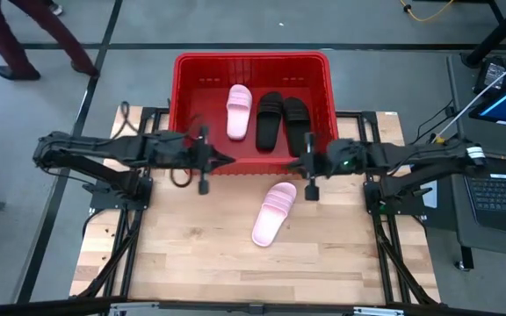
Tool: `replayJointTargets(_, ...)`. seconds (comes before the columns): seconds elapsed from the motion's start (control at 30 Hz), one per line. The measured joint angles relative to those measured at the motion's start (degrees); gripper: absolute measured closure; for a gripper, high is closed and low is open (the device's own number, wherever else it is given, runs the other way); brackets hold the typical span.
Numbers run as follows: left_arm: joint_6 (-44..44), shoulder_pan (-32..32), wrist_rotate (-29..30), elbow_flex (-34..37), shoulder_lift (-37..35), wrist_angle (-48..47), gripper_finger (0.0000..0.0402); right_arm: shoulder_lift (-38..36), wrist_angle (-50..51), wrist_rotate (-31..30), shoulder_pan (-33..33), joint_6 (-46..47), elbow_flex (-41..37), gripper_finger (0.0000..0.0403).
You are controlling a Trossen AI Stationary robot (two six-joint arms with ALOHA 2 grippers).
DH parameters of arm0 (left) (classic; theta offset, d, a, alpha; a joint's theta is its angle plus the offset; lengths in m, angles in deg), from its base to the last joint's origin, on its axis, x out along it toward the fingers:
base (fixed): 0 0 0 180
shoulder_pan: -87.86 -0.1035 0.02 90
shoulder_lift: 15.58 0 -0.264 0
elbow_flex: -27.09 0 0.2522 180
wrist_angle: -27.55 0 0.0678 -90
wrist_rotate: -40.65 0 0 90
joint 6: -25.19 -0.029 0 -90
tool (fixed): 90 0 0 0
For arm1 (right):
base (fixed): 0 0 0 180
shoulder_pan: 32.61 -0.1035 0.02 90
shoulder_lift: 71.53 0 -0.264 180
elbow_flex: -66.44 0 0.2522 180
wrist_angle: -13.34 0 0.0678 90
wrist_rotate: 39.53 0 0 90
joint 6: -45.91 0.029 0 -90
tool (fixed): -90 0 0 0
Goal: Pick and place slides into bin
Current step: Put the pink slide into the bin
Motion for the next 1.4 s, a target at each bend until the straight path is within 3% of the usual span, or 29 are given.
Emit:
replayJointTargets(0.2, 0.01, 2.11, -1.24, 4.93, -8.27, 0.96, 0.0401, 7.81, 19.83, -8.45, -5.35, 9.67, 11.39, 0.0400)
replayJointTargets(0.43, 0.01, 4.90, -2.09, 10.30, -16.47, 1.36, 0.0401, 16.23, 33.93, -9.82, -10.61, 23.07, 21.59, 0.0400)
replayJointTargets(0.77, 0.93, 7.10, -2.06, 15.88, -22.04, 1.05, 0.0399, 23.70, 35.06, -10.06, -17.14, 37.27, 21.96, 0.0400)
replayJointTargets(1.4, 0.60, 7.10, -4.99, 16.55, -22.38, 0.75, 0.0396, 32.24, 39.39, -10.06, -21.24, 57.40, 21.98, 0.0388)
